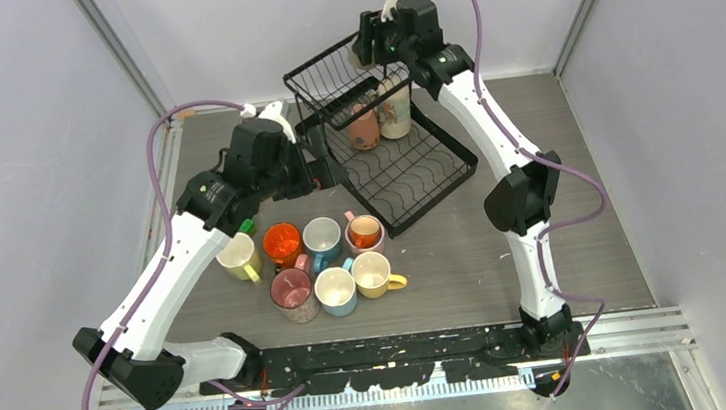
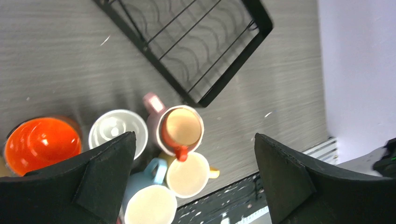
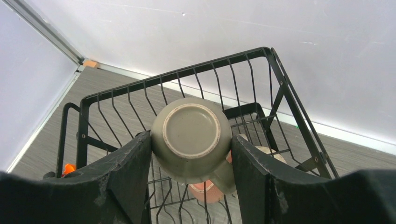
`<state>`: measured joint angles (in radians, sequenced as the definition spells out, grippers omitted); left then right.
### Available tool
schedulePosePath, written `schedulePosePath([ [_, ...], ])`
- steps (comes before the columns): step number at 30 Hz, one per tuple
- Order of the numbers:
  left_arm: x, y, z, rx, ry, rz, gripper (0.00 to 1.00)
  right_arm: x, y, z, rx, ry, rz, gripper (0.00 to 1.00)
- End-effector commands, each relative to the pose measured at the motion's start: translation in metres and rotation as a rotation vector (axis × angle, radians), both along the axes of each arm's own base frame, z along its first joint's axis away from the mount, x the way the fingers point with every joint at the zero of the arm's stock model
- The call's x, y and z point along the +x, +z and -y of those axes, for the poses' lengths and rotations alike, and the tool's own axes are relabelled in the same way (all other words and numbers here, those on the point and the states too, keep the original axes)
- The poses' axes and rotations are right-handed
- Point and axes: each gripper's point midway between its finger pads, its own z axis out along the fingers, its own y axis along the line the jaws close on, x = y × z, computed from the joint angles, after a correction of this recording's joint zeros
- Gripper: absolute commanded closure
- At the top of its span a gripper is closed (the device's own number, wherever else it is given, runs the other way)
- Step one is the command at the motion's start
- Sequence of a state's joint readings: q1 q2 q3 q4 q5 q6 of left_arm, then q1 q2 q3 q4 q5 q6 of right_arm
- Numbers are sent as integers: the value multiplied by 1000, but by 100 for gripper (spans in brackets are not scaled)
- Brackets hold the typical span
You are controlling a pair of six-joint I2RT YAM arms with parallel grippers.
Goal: Unload the cups from the dish rack
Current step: Unload the cup from the dish rack.
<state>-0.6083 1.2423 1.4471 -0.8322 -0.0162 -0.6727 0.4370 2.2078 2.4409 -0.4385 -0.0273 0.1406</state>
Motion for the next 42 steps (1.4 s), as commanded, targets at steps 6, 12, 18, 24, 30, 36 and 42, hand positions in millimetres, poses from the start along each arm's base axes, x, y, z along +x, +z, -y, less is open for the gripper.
schedulePosePath([
  [6, 62, 90, 10, -350, 129, 178, 0, -37, 91, 10, 164, -14, 109, 59],
  [12, 109, 112, 8, -572, 134, 175, 0, -44, 102, 7, 218, 2, 92, 59],
  [18, 156, 110, 12, -724, 139, 135, 7, -50, 110, 6, 265, 7, 76, 59],
  [24, 193, 118, 18, -835, 128, 147, 20, -54, 115, 5, 307, 5, 61, 59],
  [30, 223, 115, 27, -946, 129, 117, 31, -55, 117, 3, 343, 10, 50, 59],
  [36, 244, 107, 34, -1013, 129, 92, 39, -55, 118, -1, 375, 20, 36, 59],
  [42, 257, 100, 36, -1048, 142, 73, 43, -55, 118, -3, 389, 24, 30, 59],
])
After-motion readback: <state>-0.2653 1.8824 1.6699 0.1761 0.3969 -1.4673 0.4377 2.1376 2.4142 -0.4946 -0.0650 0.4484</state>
